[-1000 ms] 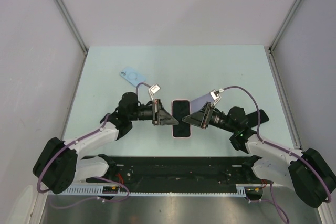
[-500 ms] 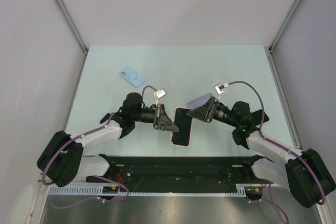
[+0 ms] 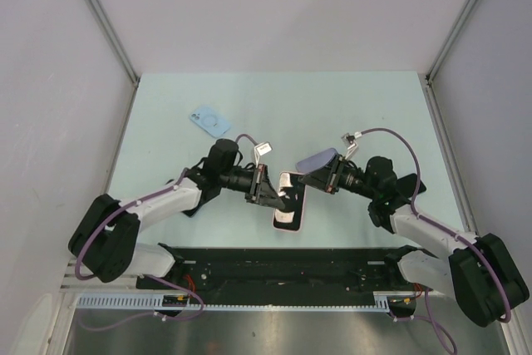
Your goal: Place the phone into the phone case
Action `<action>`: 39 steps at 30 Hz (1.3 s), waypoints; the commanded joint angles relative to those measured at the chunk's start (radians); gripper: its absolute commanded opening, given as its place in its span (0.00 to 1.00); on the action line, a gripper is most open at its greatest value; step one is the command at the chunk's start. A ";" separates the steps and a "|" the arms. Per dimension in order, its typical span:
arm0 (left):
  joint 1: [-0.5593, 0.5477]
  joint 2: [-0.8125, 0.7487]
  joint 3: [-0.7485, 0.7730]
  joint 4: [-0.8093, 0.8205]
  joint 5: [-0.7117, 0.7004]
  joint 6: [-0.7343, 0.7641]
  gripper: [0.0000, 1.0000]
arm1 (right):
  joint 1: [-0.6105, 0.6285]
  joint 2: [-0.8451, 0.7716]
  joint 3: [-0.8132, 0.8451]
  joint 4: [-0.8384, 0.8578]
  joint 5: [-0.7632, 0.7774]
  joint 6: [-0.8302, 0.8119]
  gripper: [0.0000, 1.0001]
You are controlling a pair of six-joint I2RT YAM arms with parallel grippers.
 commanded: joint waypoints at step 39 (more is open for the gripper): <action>0.057 -0.163 -0.087 0.303 -0.264 -0.292 0.00 | 0.113 -0.075 -0.126 0.258 -0.037 0.166 0.73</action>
